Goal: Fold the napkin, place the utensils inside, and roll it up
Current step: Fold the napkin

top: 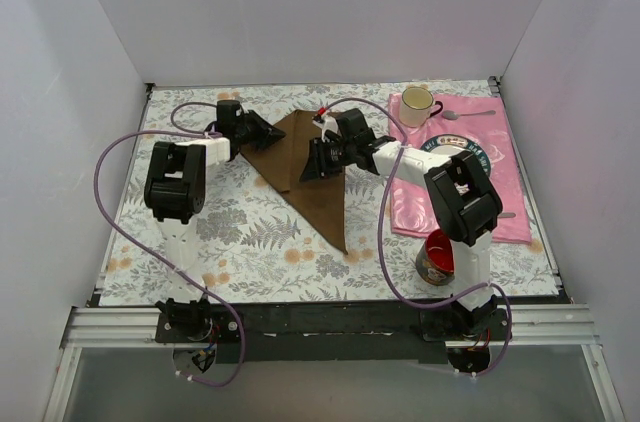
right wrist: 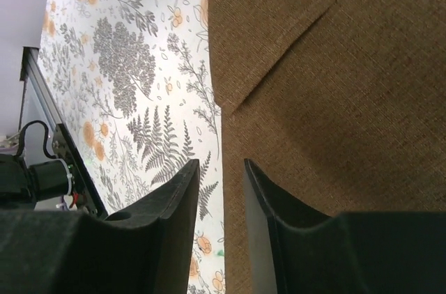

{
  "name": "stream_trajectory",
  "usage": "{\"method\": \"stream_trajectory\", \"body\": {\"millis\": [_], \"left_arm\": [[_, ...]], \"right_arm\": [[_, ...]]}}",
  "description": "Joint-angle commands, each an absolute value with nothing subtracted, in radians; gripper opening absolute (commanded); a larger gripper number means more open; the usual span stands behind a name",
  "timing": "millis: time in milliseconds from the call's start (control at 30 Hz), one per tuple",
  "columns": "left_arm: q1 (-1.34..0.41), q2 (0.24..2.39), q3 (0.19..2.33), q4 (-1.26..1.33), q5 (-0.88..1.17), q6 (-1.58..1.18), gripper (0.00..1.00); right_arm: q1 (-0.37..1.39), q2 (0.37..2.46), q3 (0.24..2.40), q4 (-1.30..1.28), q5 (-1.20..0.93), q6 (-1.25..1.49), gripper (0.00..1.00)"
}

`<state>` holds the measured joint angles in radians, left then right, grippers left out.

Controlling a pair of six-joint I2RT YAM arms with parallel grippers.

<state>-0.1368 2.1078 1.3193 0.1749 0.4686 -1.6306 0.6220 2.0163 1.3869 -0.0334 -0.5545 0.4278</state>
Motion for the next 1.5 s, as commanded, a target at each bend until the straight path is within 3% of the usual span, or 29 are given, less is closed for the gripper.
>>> {"method": "stream_trajectory", "body": {"millis": [0, 200, 467, 1067, 1467], "left_arm": [[-0.123, 2.178, 1.439, 0.27, 0.52, -1.597, 0.08], [-0.123, 2.298, 1.545, 0.277, 0.543, -1.595, 0.07], [-0.121, 2.396, 1.588, 0.278, 0.555, -1.606, 0.06], [-0.123, 2.437, 1.646, 0.455, 0.598, -1.638, 0.06], [-0.146, 2.537, 1.753, 0.387, 0.539, -1.591, 0.06]], "right_arm": [[0.617, 2.008, 1.422, 0.1, -0.597, 0.454, 0.37], [0.62, 2.107, 1.506, 0.13, -0.641, 0.495, 0.29], [0.623, 2.191, 1.572, 0.138, -0.643, 0.538, 0.26], [0.548, 1.956, 1.338, 0.084, -0.607, 0.459, 0.26], [0.538, 1.914, 1.284, 0.072, -0.609, 0.442, 0.26]]}}
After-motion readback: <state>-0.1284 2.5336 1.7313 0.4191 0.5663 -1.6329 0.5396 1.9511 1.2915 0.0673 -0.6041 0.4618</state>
